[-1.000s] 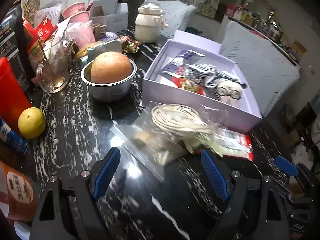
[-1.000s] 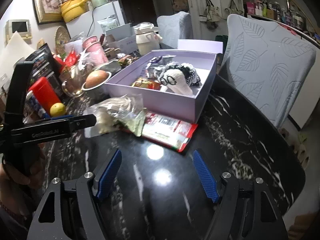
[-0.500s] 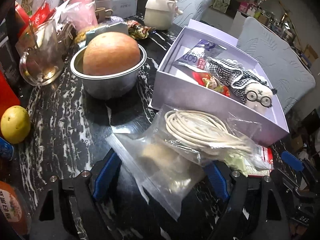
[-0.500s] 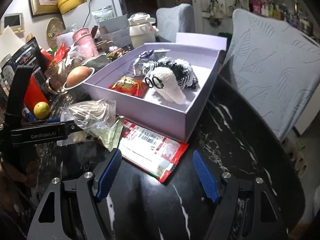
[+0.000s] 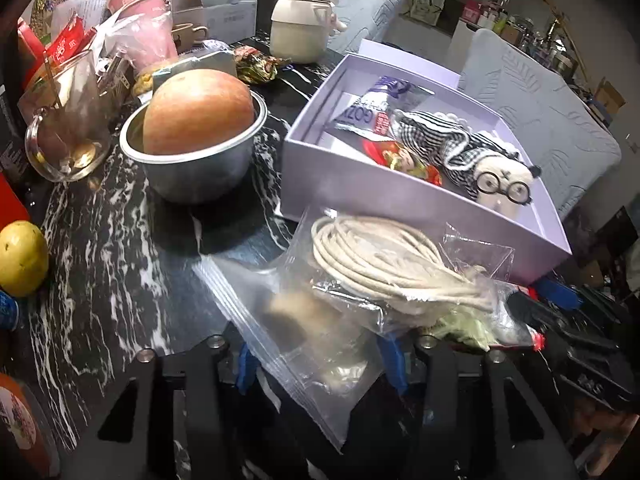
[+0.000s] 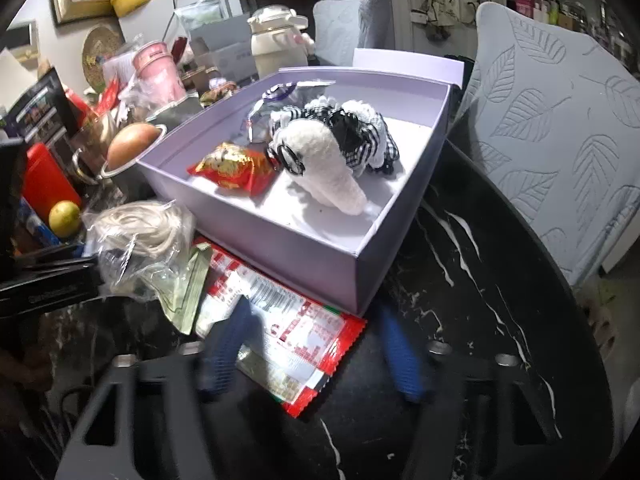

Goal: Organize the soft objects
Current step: 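Grasp the long red-and-white snack packet with the right gripper while the left gripper grasps the clear zip bag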

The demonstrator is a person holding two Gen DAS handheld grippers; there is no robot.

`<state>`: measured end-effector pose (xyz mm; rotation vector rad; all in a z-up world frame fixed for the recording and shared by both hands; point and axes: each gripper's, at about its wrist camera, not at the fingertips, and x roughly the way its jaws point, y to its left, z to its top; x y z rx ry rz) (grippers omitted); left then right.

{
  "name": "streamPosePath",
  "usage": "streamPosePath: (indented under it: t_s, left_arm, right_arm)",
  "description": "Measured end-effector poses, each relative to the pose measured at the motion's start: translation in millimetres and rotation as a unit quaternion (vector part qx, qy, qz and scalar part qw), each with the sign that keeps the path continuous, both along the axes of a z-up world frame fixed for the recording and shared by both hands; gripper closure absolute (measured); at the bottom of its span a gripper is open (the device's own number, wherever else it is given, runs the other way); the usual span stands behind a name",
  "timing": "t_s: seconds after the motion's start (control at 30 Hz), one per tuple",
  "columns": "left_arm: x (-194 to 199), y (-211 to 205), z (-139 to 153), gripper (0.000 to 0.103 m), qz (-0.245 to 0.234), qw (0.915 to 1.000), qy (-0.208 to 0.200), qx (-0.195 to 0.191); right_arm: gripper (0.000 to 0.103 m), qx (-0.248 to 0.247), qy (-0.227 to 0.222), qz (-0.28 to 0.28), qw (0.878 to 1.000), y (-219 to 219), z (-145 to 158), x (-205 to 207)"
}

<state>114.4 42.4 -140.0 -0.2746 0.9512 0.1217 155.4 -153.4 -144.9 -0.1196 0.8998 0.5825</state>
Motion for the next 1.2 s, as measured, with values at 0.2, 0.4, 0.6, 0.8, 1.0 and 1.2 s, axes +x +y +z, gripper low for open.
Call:
streamPosePath:
  t_s: [0.2, 0.4, 0.6, 0.8, 1.0, 1.2]
  left_arm:
    - [-25, -6, 3, 0.061, -0.008, 0.9999, 0.002, -0.007]
    - [-54, -12, 7, 0.063, -0.012, 0.9999, 0.001, -0.012]
    - [-80, -14, 13, 0.064, -0.014, 0.9998, -0.005, -0.014]
    - [-96, -20, 13, 0.064, -0.024, 0.9994, -0.004, -0.024]
    - [-105, -18, 14, 0.064, -0.022, 0.9994, -0.009, -0.027]
    - [-111, -15, 16, 0.064, -0.013, 0.9995, -0.016, -0.025]
  right_arm:
    - [0.066, -0.010, -0.005, -0.007, 1.000, -5, 1, -14]
    - [0.068, -0.002, 0.002, -0.008, 1.000, -9, 2, -39]
    - [0.068, -0.002, 0.015, -0.001, 1.000, -11, 3, -70]
    - [0.052, 0.000, 0.031, 0.018, 0.999, -5, 3, -92]
    - [0.033, 0.003, 0.021, 0.020, 1.000, 9, 5, -80]
    - [0.039, -0.033, 0.019, 0.038, 0.999, 35, 1, -70]
